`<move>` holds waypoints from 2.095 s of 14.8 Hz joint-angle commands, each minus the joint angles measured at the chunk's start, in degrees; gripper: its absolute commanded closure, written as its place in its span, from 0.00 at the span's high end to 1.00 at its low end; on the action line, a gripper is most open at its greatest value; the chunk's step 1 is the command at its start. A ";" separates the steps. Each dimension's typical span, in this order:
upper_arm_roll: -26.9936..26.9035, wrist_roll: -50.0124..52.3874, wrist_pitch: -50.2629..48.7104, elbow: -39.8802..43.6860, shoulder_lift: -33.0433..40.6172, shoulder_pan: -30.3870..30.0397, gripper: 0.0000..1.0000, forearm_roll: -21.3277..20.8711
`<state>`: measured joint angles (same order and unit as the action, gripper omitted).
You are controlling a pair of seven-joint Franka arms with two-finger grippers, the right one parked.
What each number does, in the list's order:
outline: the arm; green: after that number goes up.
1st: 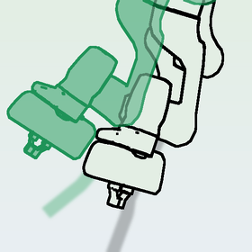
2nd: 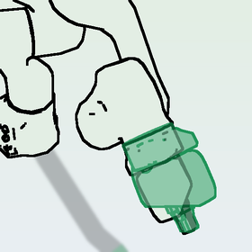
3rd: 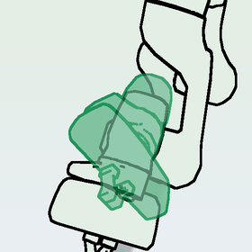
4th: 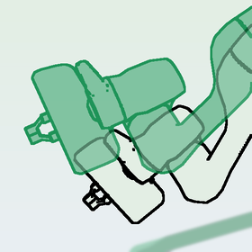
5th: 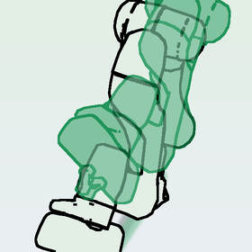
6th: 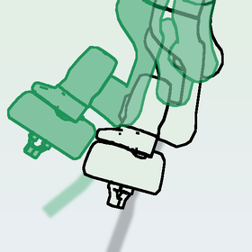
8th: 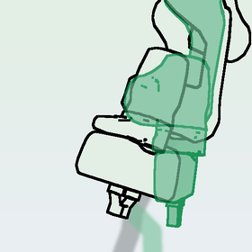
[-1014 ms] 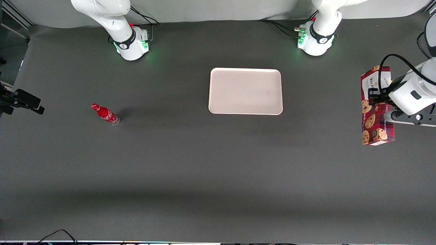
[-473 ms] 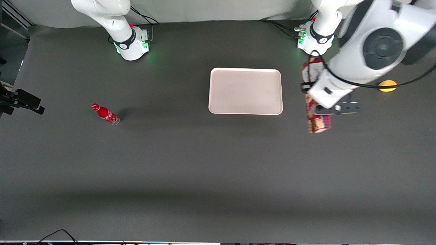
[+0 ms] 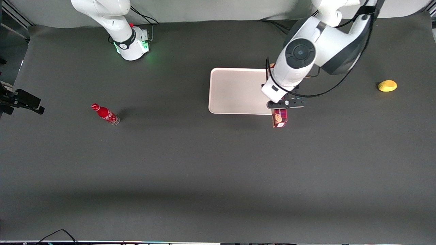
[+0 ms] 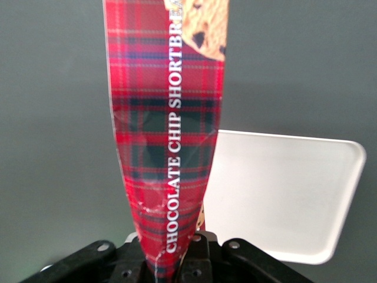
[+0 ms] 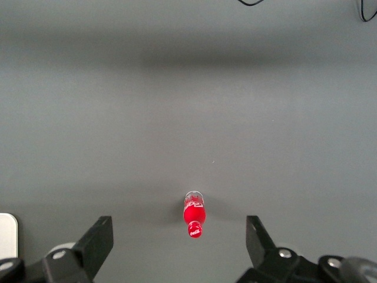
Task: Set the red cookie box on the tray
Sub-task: 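Lower the held cookie box onto the tray's edge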
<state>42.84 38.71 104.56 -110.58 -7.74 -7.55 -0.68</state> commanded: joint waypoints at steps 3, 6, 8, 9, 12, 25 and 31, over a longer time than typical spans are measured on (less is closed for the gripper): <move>3.65 0.49 17.49 -21.75 8.44 -0.80 0.00 0.86; 5.23 0.14 28.38 -30.19 8.62 -0.80 0.00 0.86; 5.86 0.14 35.87 -34.77 7.83 -0.80 0.00 0.86; 5.86 0.23 35.80 -35.14 7.83 -0.89 0.00 0.86; 6.03 0.40 38.16 -38.12 8.09 -0.80 0.00 0.86; 7.53 2.25 43.63 -41.65 5.89 -0.89 0.37 1.03; 7.53 3.13 42.92 -40.24 5.01 -0.98 1.00 1.03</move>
<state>49.46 40.74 147.57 -151.42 -2.93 -7.95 -0.30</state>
